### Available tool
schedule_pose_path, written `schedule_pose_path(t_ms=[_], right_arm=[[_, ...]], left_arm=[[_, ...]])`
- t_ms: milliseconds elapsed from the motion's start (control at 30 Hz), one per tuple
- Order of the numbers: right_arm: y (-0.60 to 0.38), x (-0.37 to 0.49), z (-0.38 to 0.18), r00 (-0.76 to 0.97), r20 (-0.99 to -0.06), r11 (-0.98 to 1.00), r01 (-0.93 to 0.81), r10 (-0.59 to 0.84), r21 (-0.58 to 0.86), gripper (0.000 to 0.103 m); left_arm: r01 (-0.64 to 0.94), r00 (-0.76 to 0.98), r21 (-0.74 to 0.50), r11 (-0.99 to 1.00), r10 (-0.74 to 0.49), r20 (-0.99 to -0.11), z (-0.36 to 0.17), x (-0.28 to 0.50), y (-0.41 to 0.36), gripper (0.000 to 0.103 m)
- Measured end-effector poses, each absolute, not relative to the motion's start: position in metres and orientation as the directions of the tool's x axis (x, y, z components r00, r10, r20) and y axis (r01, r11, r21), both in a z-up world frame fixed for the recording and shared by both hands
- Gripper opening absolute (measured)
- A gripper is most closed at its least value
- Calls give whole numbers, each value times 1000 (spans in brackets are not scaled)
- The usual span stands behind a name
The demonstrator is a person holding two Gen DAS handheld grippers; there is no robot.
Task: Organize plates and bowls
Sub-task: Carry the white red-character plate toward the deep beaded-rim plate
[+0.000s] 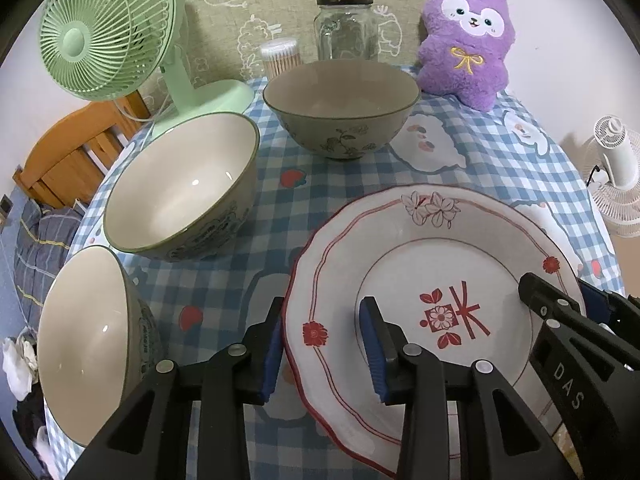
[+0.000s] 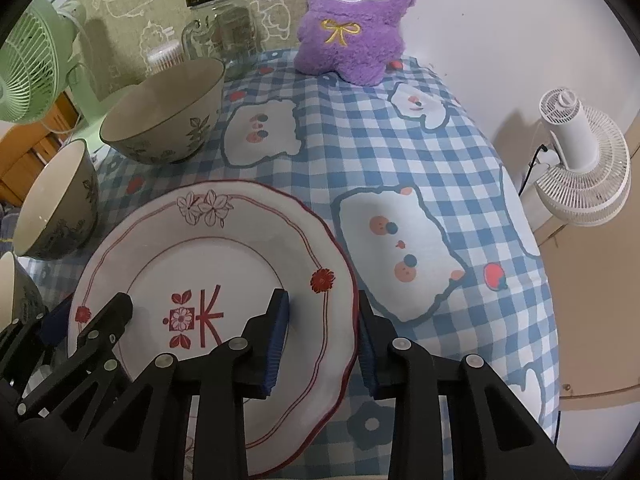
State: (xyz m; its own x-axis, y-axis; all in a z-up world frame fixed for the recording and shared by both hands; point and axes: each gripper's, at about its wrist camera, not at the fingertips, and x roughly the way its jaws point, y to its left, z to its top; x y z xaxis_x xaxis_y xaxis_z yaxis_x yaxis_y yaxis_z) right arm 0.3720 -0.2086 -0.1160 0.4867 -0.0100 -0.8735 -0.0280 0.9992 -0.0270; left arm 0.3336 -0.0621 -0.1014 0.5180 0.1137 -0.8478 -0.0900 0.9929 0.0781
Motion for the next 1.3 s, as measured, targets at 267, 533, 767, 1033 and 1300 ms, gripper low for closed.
schedule_pose_path(t_ms=[267,533,767,1033,1300], right_arm=[[-209,367,-113,487,-873,1000,-20,-12,-24,33],[-206,374,-120,469,-883,999,-31,4,-13,33],[-208,385,-128,428,-903,999,-31,34,22,34],[-207,397,-127,415,-909,999,-43,35,19,36],[-202,409,-127,432,-901,999,-48,21,0,41]], left_arm=[[-91,509,71,993,108,-854,-102,330,-62,36],[-112,492,63,992,110,-864,-110,341,-56,36],[-91,485,73,993,108,-868,-113,343,-58,37],[-81,482,72,994,102,-870,-113,349,-58,38],[-84,481,57,995,90,-872,-114,355,-57,40]])
